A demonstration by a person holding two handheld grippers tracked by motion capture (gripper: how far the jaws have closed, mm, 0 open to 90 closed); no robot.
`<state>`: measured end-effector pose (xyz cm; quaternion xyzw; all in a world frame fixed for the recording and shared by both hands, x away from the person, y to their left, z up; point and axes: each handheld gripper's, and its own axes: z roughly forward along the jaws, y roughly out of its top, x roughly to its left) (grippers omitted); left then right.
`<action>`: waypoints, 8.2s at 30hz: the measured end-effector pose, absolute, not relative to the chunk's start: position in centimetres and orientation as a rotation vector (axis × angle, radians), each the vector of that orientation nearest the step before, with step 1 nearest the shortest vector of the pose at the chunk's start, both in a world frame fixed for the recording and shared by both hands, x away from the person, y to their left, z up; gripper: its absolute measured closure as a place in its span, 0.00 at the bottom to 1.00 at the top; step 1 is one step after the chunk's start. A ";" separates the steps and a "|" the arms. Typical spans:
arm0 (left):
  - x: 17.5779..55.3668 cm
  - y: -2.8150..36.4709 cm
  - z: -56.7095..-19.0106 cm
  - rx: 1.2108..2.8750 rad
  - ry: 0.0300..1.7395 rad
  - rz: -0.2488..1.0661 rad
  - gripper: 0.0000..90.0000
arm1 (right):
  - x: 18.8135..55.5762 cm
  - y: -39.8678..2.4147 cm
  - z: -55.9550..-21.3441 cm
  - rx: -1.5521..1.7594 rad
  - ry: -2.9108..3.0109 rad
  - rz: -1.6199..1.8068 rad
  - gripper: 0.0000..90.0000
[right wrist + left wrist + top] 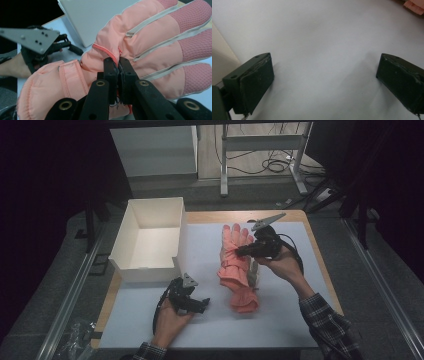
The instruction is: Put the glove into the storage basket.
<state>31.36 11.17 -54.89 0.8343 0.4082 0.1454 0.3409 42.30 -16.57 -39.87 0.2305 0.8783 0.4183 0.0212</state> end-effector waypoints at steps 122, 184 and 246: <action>31.4 11.2 -54.8 2.180 1.062 0.373 0.01 | 32.9 -20.4 -52.0 0.814 2.607 1.202 0.81; 34.1 5.7 -45.0 2.276 0.813 0.181 0.00 | 34.6 -27.5 -53.1 1.081 2.352 0.975 0.19; 36.9 1.3 -48.8 2.466 0.845 0.193 0.47 | 34.6 -27.5 -53.1 1.079 2.351 0.975 0.19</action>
